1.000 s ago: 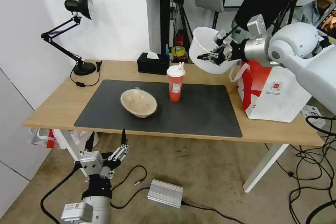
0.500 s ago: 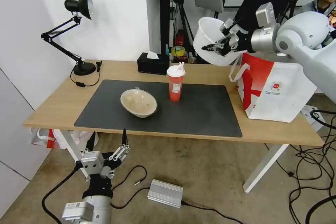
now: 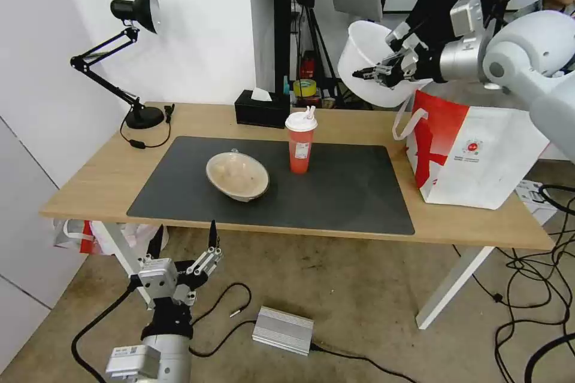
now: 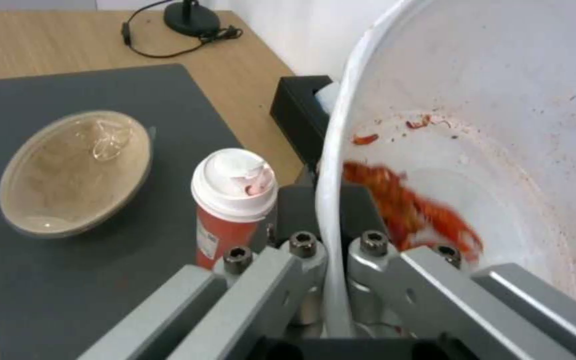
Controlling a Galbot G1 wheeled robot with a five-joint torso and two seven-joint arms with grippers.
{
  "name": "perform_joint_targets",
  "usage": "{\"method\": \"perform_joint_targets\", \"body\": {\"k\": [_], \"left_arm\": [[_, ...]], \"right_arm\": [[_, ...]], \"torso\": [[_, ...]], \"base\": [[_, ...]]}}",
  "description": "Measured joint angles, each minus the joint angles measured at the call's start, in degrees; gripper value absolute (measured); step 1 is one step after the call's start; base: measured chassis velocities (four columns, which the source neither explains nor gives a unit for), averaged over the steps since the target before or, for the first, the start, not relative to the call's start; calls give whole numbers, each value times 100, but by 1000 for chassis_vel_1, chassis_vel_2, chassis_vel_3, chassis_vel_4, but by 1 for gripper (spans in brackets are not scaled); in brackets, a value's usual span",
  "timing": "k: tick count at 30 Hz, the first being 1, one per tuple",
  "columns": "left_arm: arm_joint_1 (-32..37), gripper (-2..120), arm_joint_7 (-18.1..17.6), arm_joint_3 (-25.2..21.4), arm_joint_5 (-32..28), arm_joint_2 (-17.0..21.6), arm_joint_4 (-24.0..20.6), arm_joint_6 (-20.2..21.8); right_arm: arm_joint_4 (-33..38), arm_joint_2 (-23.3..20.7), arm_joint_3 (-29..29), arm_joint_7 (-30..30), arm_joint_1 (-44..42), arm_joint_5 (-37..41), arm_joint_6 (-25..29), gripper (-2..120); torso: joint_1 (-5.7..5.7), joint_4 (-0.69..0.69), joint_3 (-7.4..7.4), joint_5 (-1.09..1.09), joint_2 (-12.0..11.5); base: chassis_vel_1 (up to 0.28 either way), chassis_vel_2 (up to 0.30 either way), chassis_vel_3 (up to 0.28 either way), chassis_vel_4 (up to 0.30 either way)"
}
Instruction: Pick up the trash from the table and place it into the takeout bag.
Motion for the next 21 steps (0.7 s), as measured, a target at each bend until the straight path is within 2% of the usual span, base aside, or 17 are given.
{"method": "perform_joint_targets", "body": {"k": [21], "left_arm": [[-3, 100, 3, 5, 0, 20, -10, 0]], "right_arm": [[-78, -198, 165, -50, -13, 15, 28, 0]], "torso": [[0, 0, 0, 0, 0]], "base": [[0, 0, 0, 0]]}}
